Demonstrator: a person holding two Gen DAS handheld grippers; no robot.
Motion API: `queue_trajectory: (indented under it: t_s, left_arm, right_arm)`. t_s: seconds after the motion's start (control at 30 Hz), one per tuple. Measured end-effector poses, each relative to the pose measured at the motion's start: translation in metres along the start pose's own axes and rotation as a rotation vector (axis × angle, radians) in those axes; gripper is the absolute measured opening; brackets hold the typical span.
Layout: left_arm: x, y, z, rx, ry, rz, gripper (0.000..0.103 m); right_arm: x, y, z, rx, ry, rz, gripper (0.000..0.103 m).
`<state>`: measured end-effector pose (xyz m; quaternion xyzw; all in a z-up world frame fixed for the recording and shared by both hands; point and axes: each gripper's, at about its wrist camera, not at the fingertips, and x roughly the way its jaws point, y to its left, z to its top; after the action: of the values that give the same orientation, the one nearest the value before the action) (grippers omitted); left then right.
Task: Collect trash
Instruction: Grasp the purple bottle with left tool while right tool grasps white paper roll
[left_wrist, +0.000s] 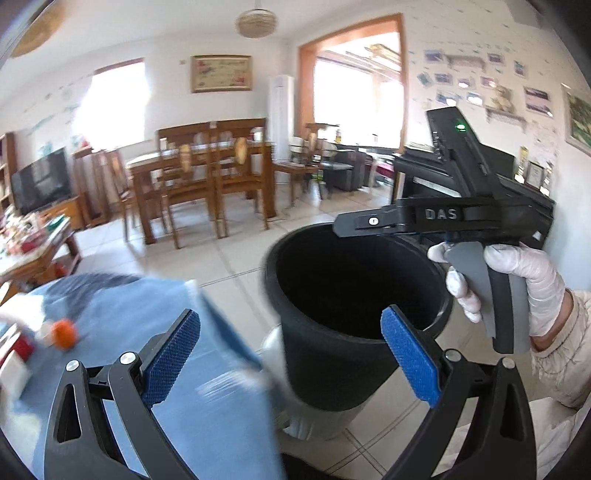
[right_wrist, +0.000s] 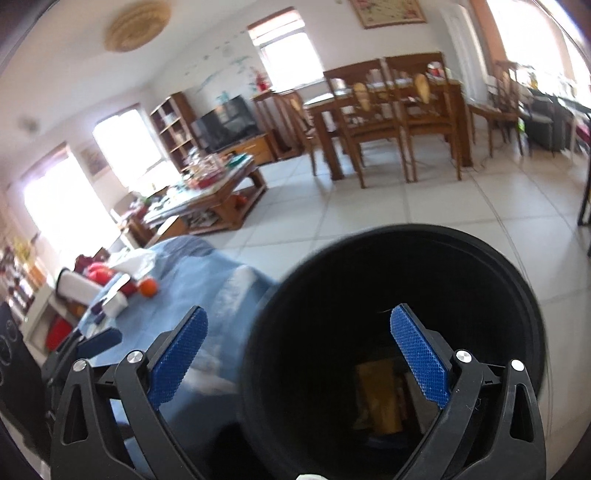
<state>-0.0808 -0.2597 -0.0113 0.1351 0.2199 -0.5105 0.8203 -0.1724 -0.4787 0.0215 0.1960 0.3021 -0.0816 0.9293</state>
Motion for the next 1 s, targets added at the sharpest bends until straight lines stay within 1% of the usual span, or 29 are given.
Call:
queue_trajectory:
  t_s: [0.13,0.23,0.33,0.43,0.53,0.6,0.63,0.8,0.9,1.0]
  left_arm:
    - [-0.025,0.036,-0.009,-0.081,-0.016,0.061,0.098]
    - [-0.045,0.065,-0.02,-0.147,-0.027,0.115,0.098]
    - [-0.065,0.096,-0.032,-0.224,-0.036,0.168,0.098]
    - [-0.088,0.128,-0.046,-0.297,-0.052,0.215,0.098]
    - [-0.112,0.155,-0.057,-0.343,-0.072,0.267,0.098]
    - [-0.123,0.168,-0.062,-0.358,-0.079,0.293,0.098]
    - [-0.129,0.179,-0.065,-0.367,-0.081,0.312,0.098]
    - [-0.156,0.223,-0.076,-0.372,-0.083,0.39,0.098]
    - [-0.164,0.252,-0.075,-0.334,-0.04,0.436,0.098]
    - [-0.162,0.287,-0.074,-0.279,0.036,0.467,0.098]
  right_arm:
    - [0.022,0.056,0.004,-0.093,0.028,0.035,0.098]
    - [0.045,0.104,0.004,-0.161,0.055,0.078,0.098]
    - [0.063,0.143,0.003,-0.205,0.073,0.113,0.098]
    - [0.087,0.188,0.0,-0.25,0.096,0.166,0.098]
    - [0.108,0.227,-0.004,-0.284,0.119,0.208,0.098]
    - [0.12,0.246,-0.006,-0.297,0.133,0.232,0.098]
    - [0.129,0.261,-0.008,-0.309,0.146,0.248,0.098]
    - [0.162,0.313,-0.013,-0.388,0.179,0.272,0.098]
    - [0.182,0.341,-0.016,-0.44,0.202,0.284,0.098]
    - [0.202,0.363,-0.02,-0.494,0.219,0.287,0.098]
